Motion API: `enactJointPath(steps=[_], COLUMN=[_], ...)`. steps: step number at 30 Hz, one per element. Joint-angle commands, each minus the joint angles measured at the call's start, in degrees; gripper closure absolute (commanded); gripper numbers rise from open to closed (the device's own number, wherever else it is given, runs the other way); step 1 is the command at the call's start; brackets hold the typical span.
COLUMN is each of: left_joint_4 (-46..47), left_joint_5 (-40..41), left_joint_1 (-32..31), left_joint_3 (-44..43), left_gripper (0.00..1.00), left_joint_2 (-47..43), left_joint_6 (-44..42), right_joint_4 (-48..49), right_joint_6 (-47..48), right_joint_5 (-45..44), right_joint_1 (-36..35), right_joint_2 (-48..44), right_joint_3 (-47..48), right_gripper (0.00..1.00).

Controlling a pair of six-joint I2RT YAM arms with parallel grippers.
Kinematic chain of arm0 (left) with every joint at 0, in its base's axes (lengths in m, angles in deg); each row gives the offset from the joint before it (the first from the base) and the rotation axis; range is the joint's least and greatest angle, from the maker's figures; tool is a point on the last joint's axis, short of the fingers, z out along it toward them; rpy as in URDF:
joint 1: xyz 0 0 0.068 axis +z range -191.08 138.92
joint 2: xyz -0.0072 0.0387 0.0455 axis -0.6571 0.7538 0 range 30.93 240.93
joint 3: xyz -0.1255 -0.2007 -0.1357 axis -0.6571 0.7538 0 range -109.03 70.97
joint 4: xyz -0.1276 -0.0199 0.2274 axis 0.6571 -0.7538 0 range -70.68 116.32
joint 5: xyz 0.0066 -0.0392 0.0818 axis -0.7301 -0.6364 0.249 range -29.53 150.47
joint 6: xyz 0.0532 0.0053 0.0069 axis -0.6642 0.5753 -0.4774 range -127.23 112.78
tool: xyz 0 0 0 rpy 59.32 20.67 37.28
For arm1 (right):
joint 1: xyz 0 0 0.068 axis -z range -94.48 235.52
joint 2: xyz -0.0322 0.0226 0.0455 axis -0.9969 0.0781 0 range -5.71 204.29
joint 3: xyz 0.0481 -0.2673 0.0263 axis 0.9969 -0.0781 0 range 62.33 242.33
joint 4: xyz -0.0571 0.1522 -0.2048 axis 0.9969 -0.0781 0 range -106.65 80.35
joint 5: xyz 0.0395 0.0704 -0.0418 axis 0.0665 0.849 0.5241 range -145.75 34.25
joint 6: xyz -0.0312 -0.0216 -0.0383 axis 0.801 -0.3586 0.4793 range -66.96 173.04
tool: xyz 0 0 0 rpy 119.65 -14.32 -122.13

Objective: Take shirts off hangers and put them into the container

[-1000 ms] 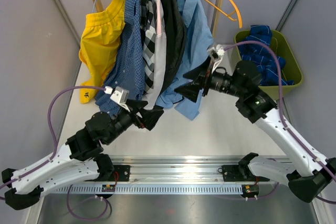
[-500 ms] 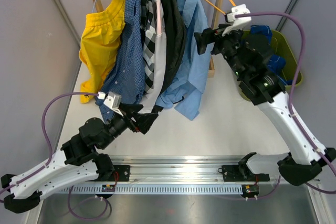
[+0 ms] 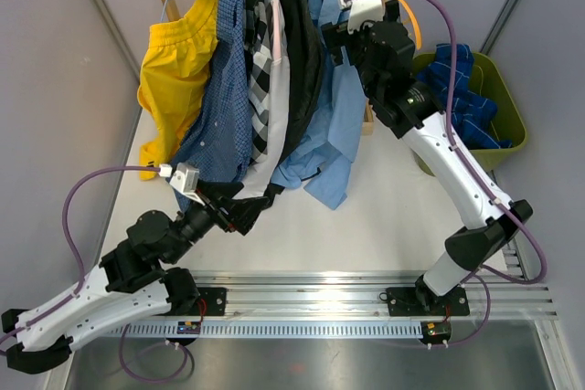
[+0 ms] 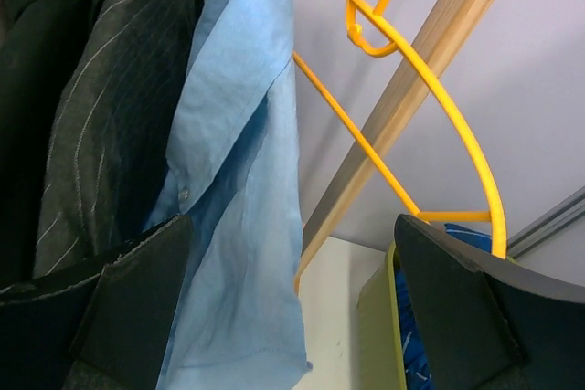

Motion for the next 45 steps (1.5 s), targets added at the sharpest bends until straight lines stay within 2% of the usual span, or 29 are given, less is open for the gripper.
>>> enactJointPath(steps=[1, 3, 7, 9, 13, 15, 20, 21, 23, 25, 27, 28, 32, 37, 41, 45], left_joint_4=[-0.13, -0.4, -1.01, -1.37, -1.63, -1.46, -1.02, -1.02, -1.1, -1.28, -1.28, -1.37, -1.81, -1.81, -1.98, -3.03], left_joint_5=[1.7, 1.79, 2.32, 2.5, 2.76, 2.67, 2.41, 2.32, 2.23, 2.15, 2.15, 2.23, 2.15, 2.06, 2.06, 2.5], left_joint_1=[0.2, 0.2, 0.2, 0.2, 0.2, 0.2, 0.29, 0.2, 0.2, 0.2, 0.2, 0.2, 0.2, 0.2, 0.2, 0.2], left_joint_3=[0.91, 1.09, 1.53, 1.53, 1.62, 1.71, 1.62, 1.53, 1.44, 1.35, 1.44, 1.44, 1.35, 0.92, 0.21, -0.58], left_gripper=[0.01, 0.01, 0.01, 0.01, 0.01, 0.01, 0.01, 0.01, 0.01, 0.01, 0.01, 0.01, 0.01, 0.01, 0.01, 0.01], left_joint_2=[-1.18, -2.06, -3.29, -3.91, -4.35, -4.26, -3.65, -3.65, -3.56, -3.64, -3.82, -4.0, -4.17, -3.82, -3.38, -3.38], left_joint_6=[0.36, 0.36, 0.62, 0.62, 0.62, 0.53, 0.62, 0.71, 0.71, 0.71, 0.97, 0.97, 1.15, 0.97, 0.71, 0.45], right_joint_4=[1.6, -2.0, -8.08, -9.74, -11.86, -13.0, -14.06, -14.93, -16.34, -16.96, -17.49, -17.32, -17.23, -14.51, -7.66, -3.18], right_joint_6=[2.09, -0.54, -4.68, -6.09, -7.32, -7.76, -8.82, -9.52, -10.92, -11.45, -11.89, -12.16, -12.51, -12.86, -14.27, -15.58], right_joint_5=[-1.13, 0.72, 7.65, 9.68, 15.31, 17.15, 19.53, 20.41, 21.38, 22.7, 22.61, 22.52, 22.96, 22.88, 21.74, 20.59], right_joint_1=[1.82, 3.84, 6.22, 6.75, 7.01, 6.93, 7.71, 7.98, 8.77, 9.12, 9.39, 9.47, 9.91, 10.7, 11.23, 11.15], right_joint_2=[2.71, 5.26, 8.69, 9.13, 7.99, 7.55, 6.67, 6.76, 7.37, 8.07, 8.51, 8.6, 9.74, 13.25, 15.89, 15.56], right_joint_3=[7.18, 9.65, 15.36, 15.9, 15.64, 15.46, 14.76, 15.11, 16.25, 16.95, 17.48, 17.66, 20.9, 29.42, 34.26, 34.37], right_gripper=[0.01, 0.02, 0.13, 0.18, 0.19, 0.24, 0.48, 0.57, 0.63, 0.78, 0.97, 1.0, 1.0, 1.0, 1.0, 1.0])
